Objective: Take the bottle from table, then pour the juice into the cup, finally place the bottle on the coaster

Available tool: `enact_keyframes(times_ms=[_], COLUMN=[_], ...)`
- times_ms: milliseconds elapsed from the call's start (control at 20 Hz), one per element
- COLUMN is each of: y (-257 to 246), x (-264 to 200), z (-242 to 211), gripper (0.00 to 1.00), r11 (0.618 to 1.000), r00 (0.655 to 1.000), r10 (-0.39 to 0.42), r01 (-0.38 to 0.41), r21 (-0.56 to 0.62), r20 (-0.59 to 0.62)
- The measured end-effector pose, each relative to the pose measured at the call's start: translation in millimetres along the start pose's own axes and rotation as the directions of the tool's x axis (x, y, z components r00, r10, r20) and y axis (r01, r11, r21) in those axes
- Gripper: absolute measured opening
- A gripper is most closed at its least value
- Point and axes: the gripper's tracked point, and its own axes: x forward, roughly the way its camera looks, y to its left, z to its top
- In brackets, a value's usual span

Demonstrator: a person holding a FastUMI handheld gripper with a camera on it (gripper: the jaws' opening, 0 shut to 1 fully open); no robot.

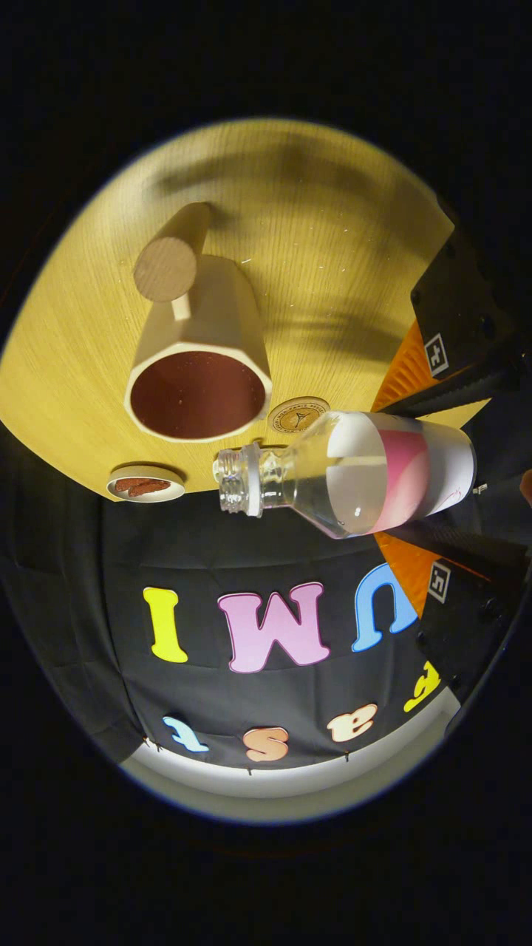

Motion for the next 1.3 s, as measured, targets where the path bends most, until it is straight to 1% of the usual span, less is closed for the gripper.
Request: enact_keyframes(times_ms=[200, 400, 600, 900, 1300], y=[6, 9, 10, 8, 9], x=[0, 2, 4, 1, -7], z=[-1, 1, 7, 5, 4], gripper=[0.75, 0.75, 0.75, 0.75, 0.75], r11=[0.997, 0.992, 0.979, 0.972, 0.958], r00=[1.000, 1.000, 1.000, 1.000, 0.997], r10=[0.006, 0.006, 0.013, 0.001, 0.007], r01=[-0.007, -0.008, -0.015, 0.004, 0.016], r21=[0.077, 0.126, 0.201, 0.237, 0.285], r20=[0.009, 0.012, 0.011, -0.021, -0.079])
